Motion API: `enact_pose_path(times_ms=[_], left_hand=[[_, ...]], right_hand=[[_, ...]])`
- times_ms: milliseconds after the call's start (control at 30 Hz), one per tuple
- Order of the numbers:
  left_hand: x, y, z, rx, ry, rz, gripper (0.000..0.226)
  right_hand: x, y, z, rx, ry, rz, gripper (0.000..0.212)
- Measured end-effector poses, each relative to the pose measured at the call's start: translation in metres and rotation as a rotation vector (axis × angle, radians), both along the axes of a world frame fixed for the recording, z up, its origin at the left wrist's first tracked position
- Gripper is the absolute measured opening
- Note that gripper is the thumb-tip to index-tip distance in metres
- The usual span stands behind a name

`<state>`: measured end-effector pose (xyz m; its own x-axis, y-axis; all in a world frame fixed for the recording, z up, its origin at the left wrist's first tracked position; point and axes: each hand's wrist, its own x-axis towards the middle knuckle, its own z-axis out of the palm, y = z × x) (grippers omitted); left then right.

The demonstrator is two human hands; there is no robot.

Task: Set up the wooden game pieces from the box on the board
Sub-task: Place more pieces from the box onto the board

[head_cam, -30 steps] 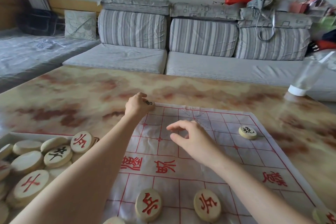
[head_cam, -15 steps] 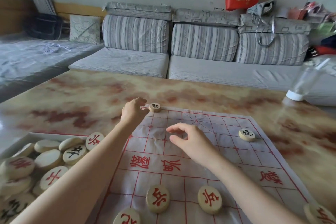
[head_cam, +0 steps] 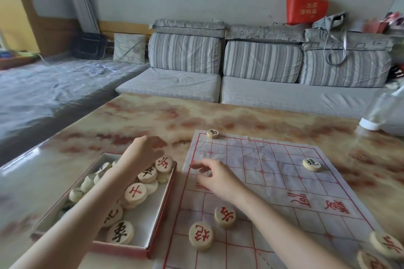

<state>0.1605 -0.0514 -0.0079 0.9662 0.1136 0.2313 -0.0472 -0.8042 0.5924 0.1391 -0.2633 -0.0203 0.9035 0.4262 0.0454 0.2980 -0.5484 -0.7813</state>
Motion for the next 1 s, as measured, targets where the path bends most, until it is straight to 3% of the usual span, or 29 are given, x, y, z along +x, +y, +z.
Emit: enact_pose_path(times_ms=[233, 400, 600, 833, 1000], left_hand=[[-0.036, 0.019, -0.004, 0.195, 0.067, 0.018, 0.035], [-0.042, 0.018, -0.018, 0.345, 0.013, 0.061, 0.044], [-0.041, 0.014, -0.023, 0.396, 0.065, 0.022, 0.045], [-0.037, 0.013, -0.021, 0.351, 0.115, -0.023, 0.045], [-0.041, 0.012, -0.018, 0.211, -0.006, 0.033, 0.044]], right_hand=[[0.003, 0.050, -0.003, -0.115, -0.188, 0.044, 0.049], [0.017, 0.081, -0.013, -0.255, -0.263, 0.014, 0.059], [0.027, 0.094, -0.025, -0.345, -0.346, 0.026, 0.057], [0.029, 0.087, -0.026, -0.146, -0.327, -0.062, 0.043], [0.022, 0.055, -0.007, 0.048, -0.188, -0.169, 0.047]])
